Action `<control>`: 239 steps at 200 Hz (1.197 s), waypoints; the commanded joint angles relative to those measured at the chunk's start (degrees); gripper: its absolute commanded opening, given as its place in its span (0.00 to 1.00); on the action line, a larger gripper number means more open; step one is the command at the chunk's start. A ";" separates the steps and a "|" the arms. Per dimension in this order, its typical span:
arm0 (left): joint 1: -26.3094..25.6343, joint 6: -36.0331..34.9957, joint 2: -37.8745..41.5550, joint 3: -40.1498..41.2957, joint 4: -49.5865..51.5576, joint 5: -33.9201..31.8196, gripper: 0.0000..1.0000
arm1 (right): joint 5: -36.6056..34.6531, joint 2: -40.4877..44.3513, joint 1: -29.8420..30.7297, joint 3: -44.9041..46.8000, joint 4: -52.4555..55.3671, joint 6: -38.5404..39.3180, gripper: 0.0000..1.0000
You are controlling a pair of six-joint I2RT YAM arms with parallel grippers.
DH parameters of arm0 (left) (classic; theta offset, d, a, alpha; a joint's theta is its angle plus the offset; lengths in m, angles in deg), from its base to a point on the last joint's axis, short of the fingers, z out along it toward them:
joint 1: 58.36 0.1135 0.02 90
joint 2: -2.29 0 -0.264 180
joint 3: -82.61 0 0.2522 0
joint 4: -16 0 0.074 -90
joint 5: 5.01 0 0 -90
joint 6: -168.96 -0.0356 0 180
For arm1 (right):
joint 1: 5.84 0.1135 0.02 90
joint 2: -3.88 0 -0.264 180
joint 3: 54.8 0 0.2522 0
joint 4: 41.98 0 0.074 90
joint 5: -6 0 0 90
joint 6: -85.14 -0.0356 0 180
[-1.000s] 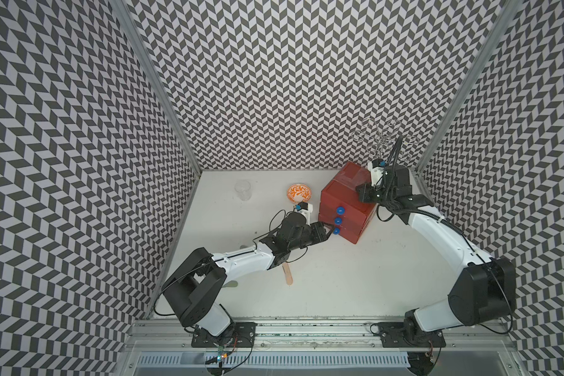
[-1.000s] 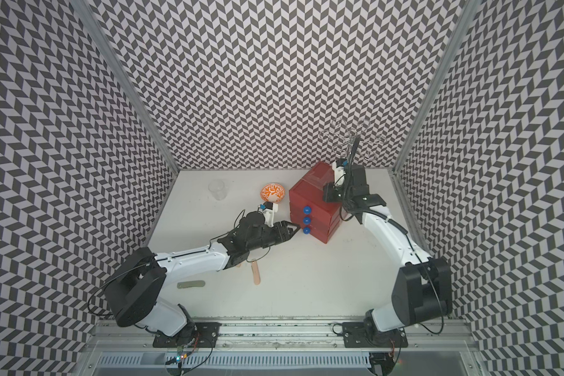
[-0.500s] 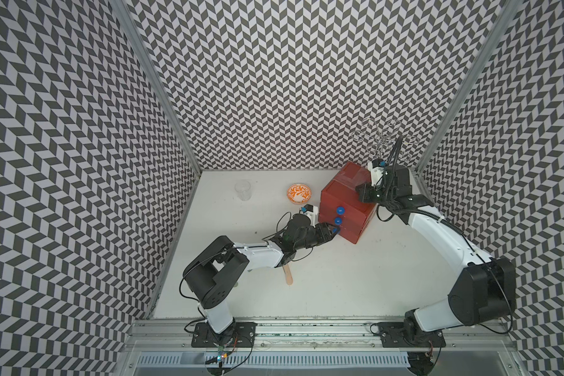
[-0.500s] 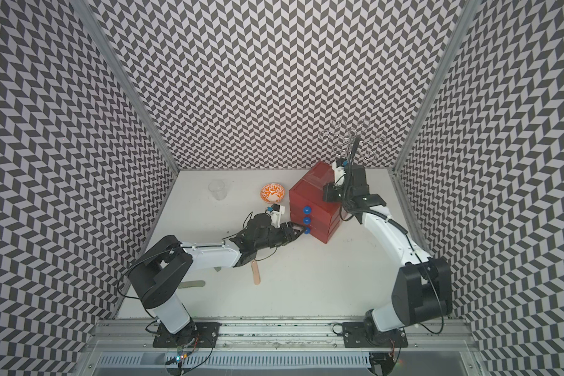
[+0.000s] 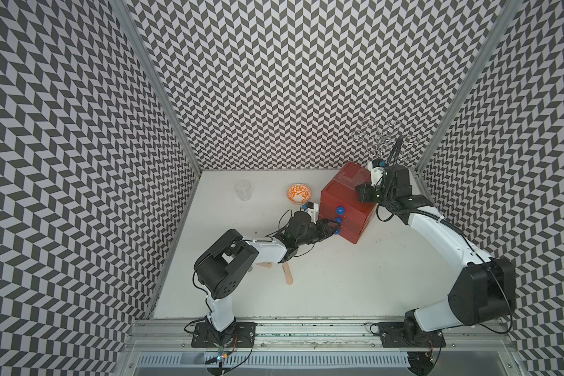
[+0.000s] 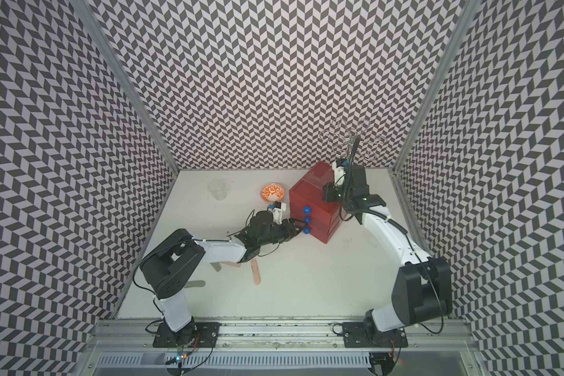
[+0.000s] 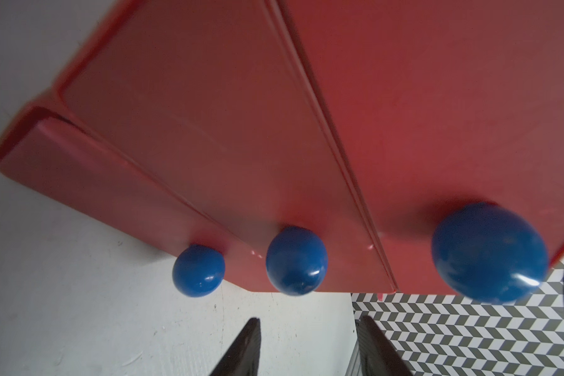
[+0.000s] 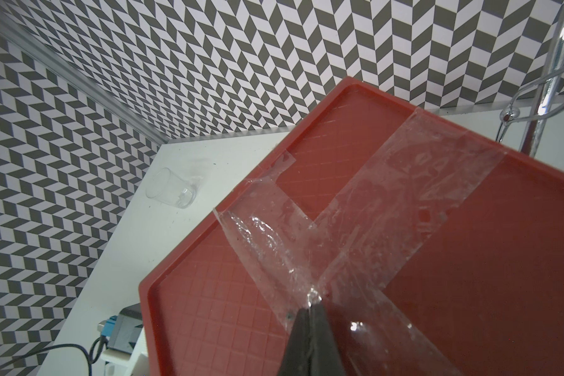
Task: Place the fruit knives into the drawer by color
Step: Open the drawer in the storage box.
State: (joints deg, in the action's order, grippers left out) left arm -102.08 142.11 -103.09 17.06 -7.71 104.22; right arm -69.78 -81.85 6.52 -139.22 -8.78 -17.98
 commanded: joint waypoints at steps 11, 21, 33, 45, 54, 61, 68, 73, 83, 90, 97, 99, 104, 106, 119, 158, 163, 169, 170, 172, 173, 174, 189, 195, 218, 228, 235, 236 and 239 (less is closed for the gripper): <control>0.46 0.20 -1.38 -2.47 -2.69 1.15 0.49 | -1.65 -3.88 -0.08 3.63 12.67 -0.10 0.01; 0.52 0.26 -1.76 -2.76 -2.86 1.25 0.49 | -1.65 -3.84 -0.12 3.59 12.71 -0.13 0.01; 0.60 0.47 -2.27 -3.04 -3.21 1.52 0.48 | -1.61 -3.98 -0.07 3.59 12.71 -0.15 0.01; 0.66 0.70 -2.80 -3.24 -3.48 1.67 0.47 | -1.65 -3.97 -0.10 3.55 12.72 -0.08 0.01; 0.73 0.83 -3.19 -3.39 -3.66 1.86 0.47 | -1.65 -4.05 -0.08 3.58 12.66 -0.09 0.01; 0.78 0.93 -3.32 -3.47 -3.83 1.90 0.47 | -1.67 -4.06 -0.13 3.51 12.69 -0.10 0.01; 0.83 0.99 -3.55 -3.61 -3.91 2.02 0.46 | -1.68 -4.01 -0.14 3.50 12.72 -0.09 0.01; 0.83 1.01 -3.72 -3.64 -4.05 2.03 0.46 | -1.74 -4.00 -0.11 3.50 12.68 0.00 0.01; 0.86 1.11 -3.94 -3.77 -4.18 2.12 0.45 | -1.73 -4.00 -0.11 3.50 12.70 -0.02 0.01; 0.93 1.12 -4.18 -3.92 -4.19 2.13 0.44 | -1.74 -4.06 -0.12 3.50 12.72 -0.01 0.01; 0.96 1.25 -4.37 -4.02 -4.34 2.29 0.44 | -1.78 -4.09 -0.14 3.50 12.73 -0.06 0.01; 0.93 1.22 -4.36 -4.06 -4.36 2.24 0.44 | -1.75 -4.14 -0.08 3.50 12.73 -0.01 0.01; 1.06 1.24 -4.55 -4.11 -4.44 2.27 0.44 | -1.65 -4.09 -0.09 3.50 12.73 -0.05 0.01; 1.05 1.28 -4.63 -4.13 -4.45 2.23 0.44 | -1.65 -4.09 -0.07 3.55 12.73 -0.06 0.01; 1.09 1.35 -4.92 -4.36 -4.63 2.28 0.44 | -1.65 -4.09 -0.08 3.50 12.71 -0.06 0.01; 1.14 1.50 -6.08 -5.05 -4.89 2.41 0.42 | -1.74 -4.00 -0.09 3.64 12.71 0.05 0.01; 1.17 1.59 -6.18 -5.16 -4.90 2.40 0.41 | -1.74 -4.00 -0.10 3.59 12.72 0.08 0.01; 1.18 1.53 -6.43 -5.25 -4.97 2.49 0.40 | -1.74 -4.01 -0.10 3.60 12.72 0.13 0.01; 1.18 1.53 -6.42 -5.25 -4.97 2.49 0.40 | -1.74 -4.05 -0.12 3.59 12.73 0.08 0.01; 1.21 1.53 -6.46 -5.29 -5.02 2.51 0.40 | -1.69 -4.01 -0.07 3.59 12.77 0.04 0.01; 1.24 1.58 -6.48 -5.32 -5.04 2.54 0.40 | -1.72 -4.05 -0.11 3.59 12.75 0.12 0.01; 1.21 1.64 -6.58 -5.33 -5.05 2.60 0.40 | -1.73 -4.03 -0.08 3.59 12.74 0.08 0.01; 1.49 1.83 -7.08 -5.73 -5.33 2.79 0.40 | -1.66 -4.01 -0.07 3.62 12.79 0.20 0.01; 1.49 1.85 -7.18 -5.85 -5.39 2.84 0.40 | -1.73 -4.00 -0.10 3.59 12.74 0.21 0.01; 1.72 1.75 -7.51 -6.45 -5.26 2.86 0.40 | -1.74 -4.10 -0.06 3.74 12.70 0.21 0.01; 1.80 1.73 -7.56 -6.74 -5.21 2.93 0.40 | -1.74 -4.18 -0.08 3.70 12.67 0.13 0.01; 1.92 1.62 -7.67 -6.96 -5.17 2.93 0.40 | -1.61 -4.18 -0.06 3.75 12.66 0.16 0.01; 1.91 1.62 -7.70 -6.94 -5.20 2.97 0.40 | -1.59 -4.22 -0.06 3.76 12.65 0.23 0.01; 1.93 1.62 -7.73 -7.04 -5.16 3.00 0.40 | -1.66 -4.18 -0.12 3.73 12.68 0.13 0.01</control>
State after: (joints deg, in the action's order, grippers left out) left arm -100.64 144.21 -109.78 12.01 -11.28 106.40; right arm -69.72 -81.96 6.52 -139.22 -8.93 -17.96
